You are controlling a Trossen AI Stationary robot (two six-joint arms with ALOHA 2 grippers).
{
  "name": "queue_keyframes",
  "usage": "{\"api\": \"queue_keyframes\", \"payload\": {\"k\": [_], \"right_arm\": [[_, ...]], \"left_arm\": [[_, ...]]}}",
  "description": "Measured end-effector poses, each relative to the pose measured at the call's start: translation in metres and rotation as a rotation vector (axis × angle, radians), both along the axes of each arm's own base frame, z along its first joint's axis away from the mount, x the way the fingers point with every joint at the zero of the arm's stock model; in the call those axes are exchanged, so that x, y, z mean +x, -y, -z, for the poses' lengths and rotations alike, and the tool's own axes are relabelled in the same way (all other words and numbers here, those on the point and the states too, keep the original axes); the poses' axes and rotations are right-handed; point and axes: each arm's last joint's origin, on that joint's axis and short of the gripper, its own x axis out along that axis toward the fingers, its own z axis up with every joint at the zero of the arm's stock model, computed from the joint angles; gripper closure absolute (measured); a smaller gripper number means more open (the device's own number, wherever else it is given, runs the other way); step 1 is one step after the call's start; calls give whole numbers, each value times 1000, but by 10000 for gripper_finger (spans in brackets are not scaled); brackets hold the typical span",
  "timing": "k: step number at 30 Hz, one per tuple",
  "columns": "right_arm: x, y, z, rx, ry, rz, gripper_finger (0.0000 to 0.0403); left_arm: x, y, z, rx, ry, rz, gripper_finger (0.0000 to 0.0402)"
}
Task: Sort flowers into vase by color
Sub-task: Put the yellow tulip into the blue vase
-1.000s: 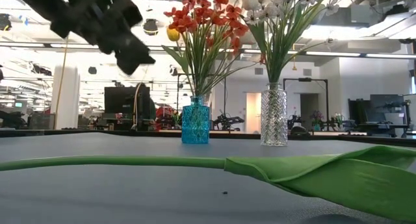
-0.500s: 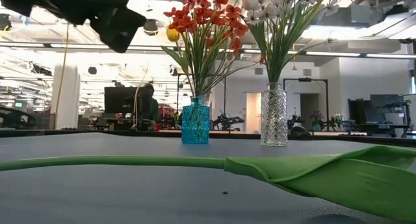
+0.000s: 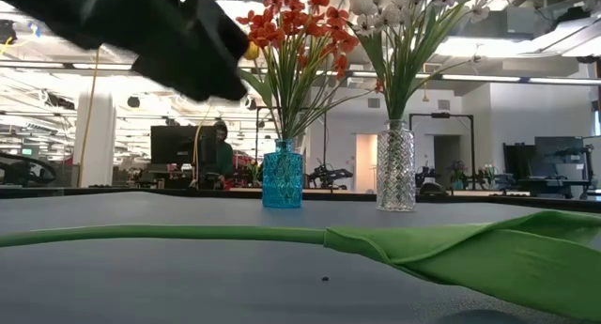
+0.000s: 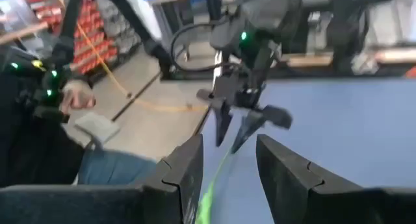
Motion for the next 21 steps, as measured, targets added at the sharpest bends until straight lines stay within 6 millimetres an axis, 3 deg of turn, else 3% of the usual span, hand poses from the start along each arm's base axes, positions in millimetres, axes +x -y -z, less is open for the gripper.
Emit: {"api": "queue_keyframes", "payload": {"k": [8,15,21], "right_arm": [[4,-60,39,16,-172,40,235],[0,-97,64,62,-209,105,235],[-1,-118,81,124,-225,125,235]], "left_arm": [[25,32,21,20,-137,57,256],[29,35,47,7,-221,4,256],[29,35,49,13,-225,-8,284]]}}
